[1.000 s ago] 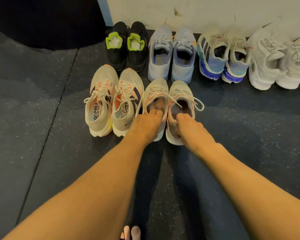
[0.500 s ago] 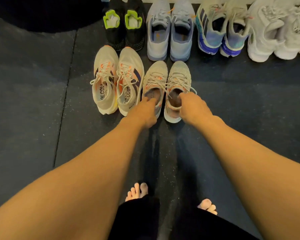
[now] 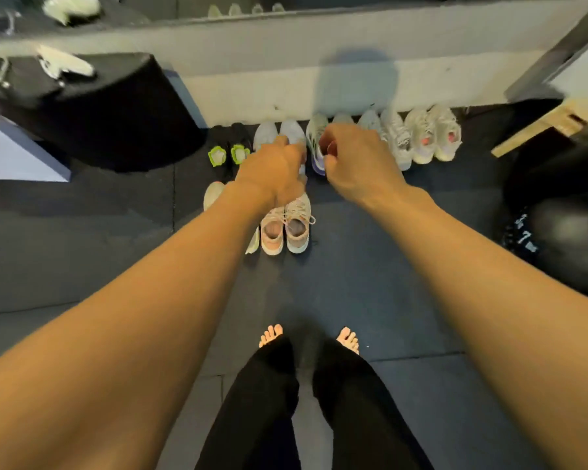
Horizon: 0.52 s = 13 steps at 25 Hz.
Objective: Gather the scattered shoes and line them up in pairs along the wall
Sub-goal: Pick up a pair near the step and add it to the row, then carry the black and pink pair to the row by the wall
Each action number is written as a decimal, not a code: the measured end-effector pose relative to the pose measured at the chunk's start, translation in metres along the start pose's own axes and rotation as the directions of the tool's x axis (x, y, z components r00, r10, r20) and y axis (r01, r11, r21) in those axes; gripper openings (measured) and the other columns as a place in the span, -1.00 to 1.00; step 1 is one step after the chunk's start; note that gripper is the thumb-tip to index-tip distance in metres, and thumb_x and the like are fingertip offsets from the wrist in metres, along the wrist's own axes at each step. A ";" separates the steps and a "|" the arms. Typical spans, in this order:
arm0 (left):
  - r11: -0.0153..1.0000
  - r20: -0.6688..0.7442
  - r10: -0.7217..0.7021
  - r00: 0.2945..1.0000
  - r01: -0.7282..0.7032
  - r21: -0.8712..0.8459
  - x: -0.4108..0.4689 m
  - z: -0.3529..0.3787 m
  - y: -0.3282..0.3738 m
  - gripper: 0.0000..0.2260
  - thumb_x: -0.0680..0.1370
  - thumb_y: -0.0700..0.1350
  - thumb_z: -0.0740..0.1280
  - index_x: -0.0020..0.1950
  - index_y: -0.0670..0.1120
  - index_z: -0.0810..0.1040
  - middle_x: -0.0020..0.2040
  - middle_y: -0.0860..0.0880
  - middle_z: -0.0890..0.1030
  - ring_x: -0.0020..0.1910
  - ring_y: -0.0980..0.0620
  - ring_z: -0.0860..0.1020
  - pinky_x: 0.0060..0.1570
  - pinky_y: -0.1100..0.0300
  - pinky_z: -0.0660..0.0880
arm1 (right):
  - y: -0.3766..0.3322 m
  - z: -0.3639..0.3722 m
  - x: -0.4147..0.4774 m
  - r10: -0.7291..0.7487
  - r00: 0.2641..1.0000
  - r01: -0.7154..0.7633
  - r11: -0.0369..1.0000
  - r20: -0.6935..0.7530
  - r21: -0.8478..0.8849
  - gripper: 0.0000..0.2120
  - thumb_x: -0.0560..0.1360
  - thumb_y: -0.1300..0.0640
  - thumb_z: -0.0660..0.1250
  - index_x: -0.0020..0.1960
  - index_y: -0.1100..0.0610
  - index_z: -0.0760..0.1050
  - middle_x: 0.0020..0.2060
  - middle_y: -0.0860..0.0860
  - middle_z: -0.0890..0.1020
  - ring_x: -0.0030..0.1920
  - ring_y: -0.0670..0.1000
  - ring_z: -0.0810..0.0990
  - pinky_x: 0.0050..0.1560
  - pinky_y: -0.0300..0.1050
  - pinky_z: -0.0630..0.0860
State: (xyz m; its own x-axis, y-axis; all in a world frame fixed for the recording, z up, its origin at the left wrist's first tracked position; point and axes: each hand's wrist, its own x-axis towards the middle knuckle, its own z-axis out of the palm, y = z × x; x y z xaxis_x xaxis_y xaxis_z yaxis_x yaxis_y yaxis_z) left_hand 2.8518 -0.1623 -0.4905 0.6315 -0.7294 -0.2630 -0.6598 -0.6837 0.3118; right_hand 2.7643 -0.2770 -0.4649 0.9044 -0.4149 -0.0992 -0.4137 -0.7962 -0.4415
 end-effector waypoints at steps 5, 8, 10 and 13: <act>0.970 -0.152 0.229 0.961 -0.212 0.120 -0.054 -0.172 0.094 -0.68 0.54 -0.04 0.27 0.28 -0.05 0.46 0.24 -0.17 0.44 0.19 -0.23 0.46 0.12 -0.08 0.45 | -0.061 -0.184 -0.054 0.008 0.981 -0.012 1.000 -0.195 -0.020 -0.75 0.51 0.16 0.24 0.17 0.07 0.51 0.14 0.08 0.57 0.15 0.15 0.51 0.09 0.00 0.43; 0.931 -0.181 0.349 0.919 -0.319 0.178 -0.081 -0.239 0.131 -0.72 0.54 -0.06 0.26 0.25 -0.04 0.48 0.22 -0.15 0.46 0.21 -0.21 0.45 0.14 -0.06 0.44 | -0.088 -0.251 -0.089 0.038 0.956 -0.053 0.998 -0.291 -0.045 -0.78 0.53 0.13 0.24 0.15 0.05 0.52 0.11 0.07 0.58 0.12 0.13 0.52 0.09 0.02 0.46; 0.890 -0.246 0.453 0.857 -0.416 0.187 -0.100 -0.281 0.161 -0.74 0.54 -0.07 0.26 0.22 -0.05 0.49 0.16 -0.16 0.48 0.16 -0.22 0.47 0.10 -0.06 0.45 | -0.105 -0.292 -0.117 0.085 0.932 -0.105 0.994 -0.352 -0.038 -0.84 0.53 0.10 0.23 0.07 0.01 0.53 0.04 0.04 0.59 0.07 0.13 0.53 -0.01 0.00 0.46; 0.805 -0.278 0.593 0.756 -0.559 0.197 -0.131 -0.335 0.220 -0.84 0.53 -0.06 0.28 0.08 -0.04 0.48 0.03 -0.12 0.47 0.07 -0.20 0.49 -0.09 0.04 0.37 | -0.123 -0.351 -0.166 0.147 0.871 -0.191 0.980 -0.469 -0.048 -0.92 0.51 0.11 0.24 -0.04 0.00 0.51 -0.08 0.02 0.59 -0.01 0.13 0.54 -0.15 -0.06 0.39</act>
State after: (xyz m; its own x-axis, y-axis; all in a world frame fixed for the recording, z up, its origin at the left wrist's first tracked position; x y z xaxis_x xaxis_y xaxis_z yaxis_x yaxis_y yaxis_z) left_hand 2.7602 -0.2092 -0.0813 0.1997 -0.9500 0.2400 -0.9647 -0.1477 0.2179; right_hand 2.6282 -0.2641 -0.0813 0.6781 -0.6849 0.2666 -0.5834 -0.7223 -0.3714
